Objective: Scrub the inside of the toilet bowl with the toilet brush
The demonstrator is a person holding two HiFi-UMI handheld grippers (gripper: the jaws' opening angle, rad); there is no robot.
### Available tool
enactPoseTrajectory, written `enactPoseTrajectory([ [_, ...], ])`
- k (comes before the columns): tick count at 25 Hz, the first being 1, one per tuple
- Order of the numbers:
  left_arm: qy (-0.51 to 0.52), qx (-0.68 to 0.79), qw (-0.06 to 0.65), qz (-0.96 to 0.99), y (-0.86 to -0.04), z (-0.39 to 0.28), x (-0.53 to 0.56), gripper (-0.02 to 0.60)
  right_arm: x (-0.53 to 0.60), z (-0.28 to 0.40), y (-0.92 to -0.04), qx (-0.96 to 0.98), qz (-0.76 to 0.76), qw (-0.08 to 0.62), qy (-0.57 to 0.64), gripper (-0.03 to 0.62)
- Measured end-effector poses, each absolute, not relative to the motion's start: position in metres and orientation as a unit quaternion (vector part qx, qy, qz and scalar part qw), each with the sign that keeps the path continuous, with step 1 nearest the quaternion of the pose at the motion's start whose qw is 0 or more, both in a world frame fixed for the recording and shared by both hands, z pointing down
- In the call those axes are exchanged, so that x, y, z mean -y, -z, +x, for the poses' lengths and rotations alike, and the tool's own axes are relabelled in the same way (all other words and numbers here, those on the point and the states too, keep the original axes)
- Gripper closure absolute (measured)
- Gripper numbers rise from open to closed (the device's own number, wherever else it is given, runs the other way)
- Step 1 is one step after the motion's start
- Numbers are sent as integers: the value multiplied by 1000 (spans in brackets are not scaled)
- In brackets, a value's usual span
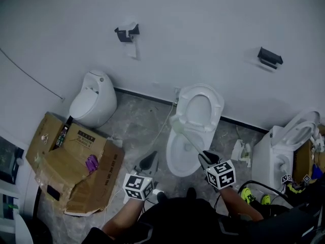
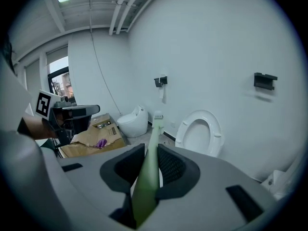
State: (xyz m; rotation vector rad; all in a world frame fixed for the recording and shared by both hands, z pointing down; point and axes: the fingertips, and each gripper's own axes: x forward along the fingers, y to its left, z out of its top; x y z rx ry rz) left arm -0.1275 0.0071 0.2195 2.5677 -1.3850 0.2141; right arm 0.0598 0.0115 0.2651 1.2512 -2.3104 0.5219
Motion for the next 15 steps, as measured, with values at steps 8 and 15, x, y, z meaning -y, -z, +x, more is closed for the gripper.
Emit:
enactPoseTrajectory([
  [8, -70, 469, 92, 876, -204, -133, -2, 574, -10, 48, -253, 846, 450, 229, -173, 502],
  [15, -67, 470, 85, 876, -199, -133, -4, 574, -7, 47, -249, 849, 447, 225, -169, 502],
])
